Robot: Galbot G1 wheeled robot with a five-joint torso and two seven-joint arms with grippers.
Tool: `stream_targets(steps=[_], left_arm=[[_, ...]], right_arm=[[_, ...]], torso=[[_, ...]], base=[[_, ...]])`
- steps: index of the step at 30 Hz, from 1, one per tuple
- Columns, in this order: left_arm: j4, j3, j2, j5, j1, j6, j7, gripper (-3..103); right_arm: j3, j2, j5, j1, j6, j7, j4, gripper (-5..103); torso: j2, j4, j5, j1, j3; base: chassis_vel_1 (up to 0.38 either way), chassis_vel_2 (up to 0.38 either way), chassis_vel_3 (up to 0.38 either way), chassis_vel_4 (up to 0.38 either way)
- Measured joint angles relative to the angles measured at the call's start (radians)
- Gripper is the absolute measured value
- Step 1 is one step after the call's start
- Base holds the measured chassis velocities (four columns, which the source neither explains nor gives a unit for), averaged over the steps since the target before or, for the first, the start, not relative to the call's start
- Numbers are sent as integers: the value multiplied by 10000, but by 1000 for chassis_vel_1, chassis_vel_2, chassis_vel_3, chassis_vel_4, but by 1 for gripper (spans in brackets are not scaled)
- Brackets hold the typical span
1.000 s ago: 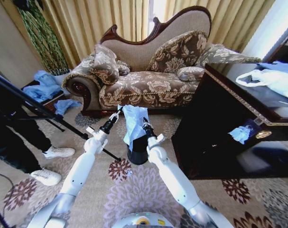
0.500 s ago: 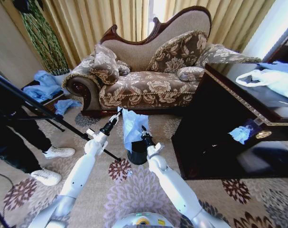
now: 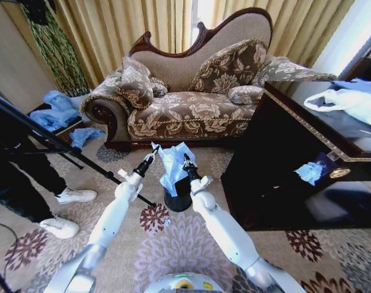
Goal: Place a garbage bag over the trash bin.
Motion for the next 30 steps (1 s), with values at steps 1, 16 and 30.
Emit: stream_targets(steps=[1, 16, 30], left_arm=[[-71, 21, -32, 70, -82, 12, -25, 0], [-201, 53, -60, 562, -325, 18, -27, 0], [-501, -100, -103, 716, 206, -31, -14, 0]], right_arm=[[64, 12, -25, 25, 0, -22, 12, 0], [215, 122, -184, -122, 146, -284, 26, 0], [12, -1228, 167, -1091, -631, -742, 1506, 27]], torso=[[0, 0, -1, 0, 0], [-1, 3, -1, 0, 0], [0, -2, -3, -1, -1]], base=[[0, 0, 0, 0], [0, 0, 0, 0], [0, 0, 0, 0]])
